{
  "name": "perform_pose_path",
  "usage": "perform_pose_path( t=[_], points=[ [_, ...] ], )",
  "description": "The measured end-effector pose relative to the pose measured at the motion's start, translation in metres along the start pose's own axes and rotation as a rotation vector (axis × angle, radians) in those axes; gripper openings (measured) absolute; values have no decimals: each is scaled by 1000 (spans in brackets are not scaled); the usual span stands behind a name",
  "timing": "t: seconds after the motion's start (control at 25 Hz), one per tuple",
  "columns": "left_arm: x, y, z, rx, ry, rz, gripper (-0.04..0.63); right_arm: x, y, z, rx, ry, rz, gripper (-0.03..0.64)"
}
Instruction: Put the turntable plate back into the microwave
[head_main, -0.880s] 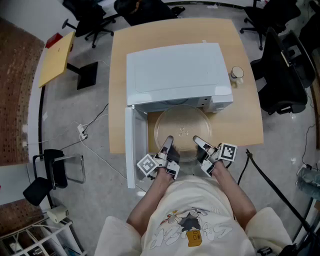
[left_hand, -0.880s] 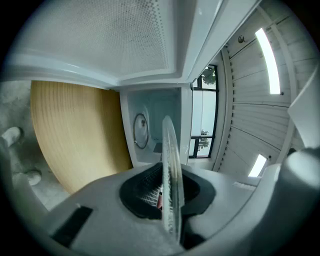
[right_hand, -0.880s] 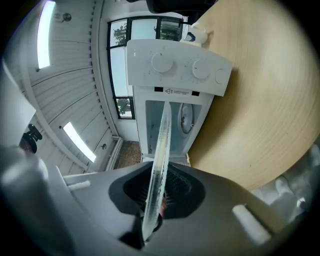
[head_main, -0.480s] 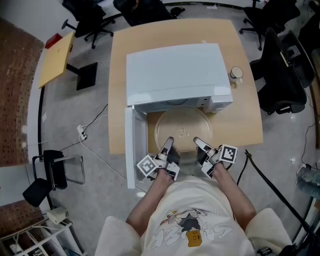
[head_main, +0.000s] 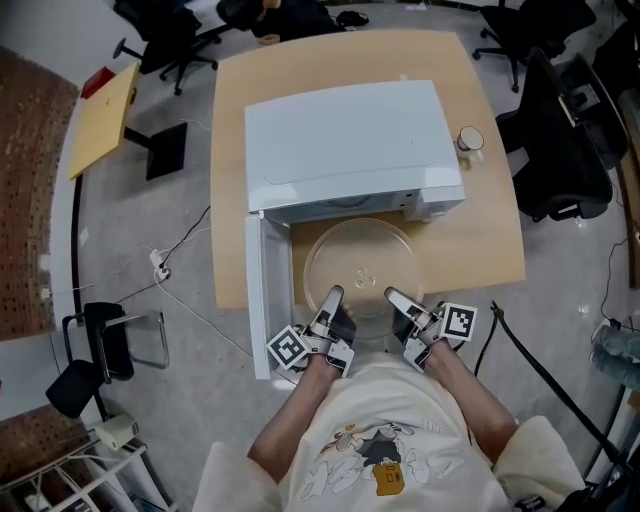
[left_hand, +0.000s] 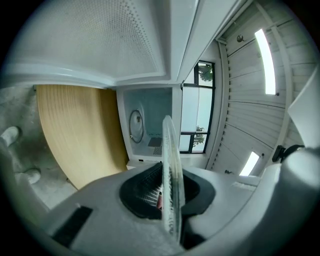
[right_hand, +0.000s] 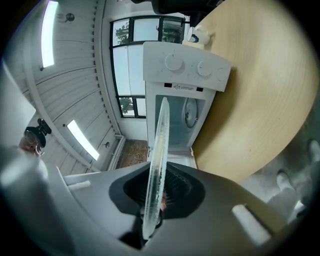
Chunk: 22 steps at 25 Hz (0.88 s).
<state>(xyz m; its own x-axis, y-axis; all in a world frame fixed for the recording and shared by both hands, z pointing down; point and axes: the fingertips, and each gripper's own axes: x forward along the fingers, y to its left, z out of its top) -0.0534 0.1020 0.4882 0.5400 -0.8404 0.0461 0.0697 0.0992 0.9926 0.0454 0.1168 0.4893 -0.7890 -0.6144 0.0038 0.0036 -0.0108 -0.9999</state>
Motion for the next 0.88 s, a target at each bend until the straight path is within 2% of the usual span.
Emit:
perform_pose_path(
  t=[0.2, 0.48, 0.64, 0.88],
  points=[
    [2, -6, 0, 4, 32, -4, 25, -1, 5, -3, 25, -43, -11, 40],
    [6, -6, 3, -15, 85, 12, 25, 0, 3, -1, -8, -97, -21, 40],
    [16, -2, 1, -24, 46, 20, 25, 2, 0, 12, -6, -36, -29, 40],
    [19, 5, 2, -45, -77, 19, 24, 12, 2, 24, -7, 114, -27, 43]
  ],
)
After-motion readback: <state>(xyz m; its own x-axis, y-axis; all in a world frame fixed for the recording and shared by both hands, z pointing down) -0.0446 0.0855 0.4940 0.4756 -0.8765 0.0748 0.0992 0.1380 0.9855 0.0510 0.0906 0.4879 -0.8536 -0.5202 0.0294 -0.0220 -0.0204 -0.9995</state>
